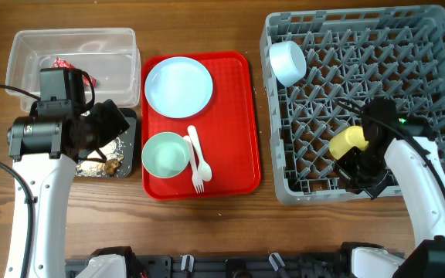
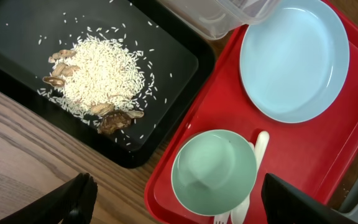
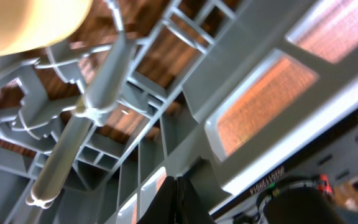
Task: Sort waste into correct bins and load items into the dishwasher rack
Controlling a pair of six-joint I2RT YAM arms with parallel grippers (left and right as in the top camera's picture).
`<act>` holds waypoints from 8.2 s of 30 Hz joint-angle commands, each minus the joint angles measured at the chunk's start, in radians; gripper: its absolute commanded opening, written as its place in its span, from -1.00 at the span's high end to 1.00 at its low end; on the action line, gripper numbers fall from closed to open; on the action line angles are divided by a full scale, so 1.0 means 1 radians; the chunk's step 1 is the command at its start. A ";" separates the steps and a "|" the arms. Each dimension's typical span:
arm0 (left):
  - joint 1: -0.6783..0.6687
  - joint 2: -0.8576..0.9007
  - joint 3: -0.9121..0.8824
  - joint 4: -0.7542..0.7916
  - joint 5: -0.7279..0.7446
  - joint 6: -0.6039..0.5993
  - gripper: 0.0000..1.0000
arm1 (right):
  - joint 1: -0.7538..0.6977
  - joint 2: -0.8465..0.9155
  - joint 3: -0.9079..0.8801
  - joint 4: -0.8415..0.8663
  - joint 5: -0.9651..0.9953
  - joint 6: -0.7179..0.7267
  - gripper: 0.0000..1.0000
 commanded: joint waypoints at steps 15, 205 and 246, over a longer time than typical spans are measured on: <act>0.005 -0.008 0.005 0.004 0.001 -0.003 -0.73 | -0.002 -0.164 -0.008 0.045 -0.033 0.094 0.91; 0.209 -0.008 0.005 -0.097 -0.024 -0.029 -1.00 | 0.770 0.534 0.545 0.347 -0.018 -0.423 0.91; 0.011 0.074 0.005 -0.080 0.073 0.156 -1.00 | 0.863 0.743 0.508 0.458 -0.022 -0.386 0.45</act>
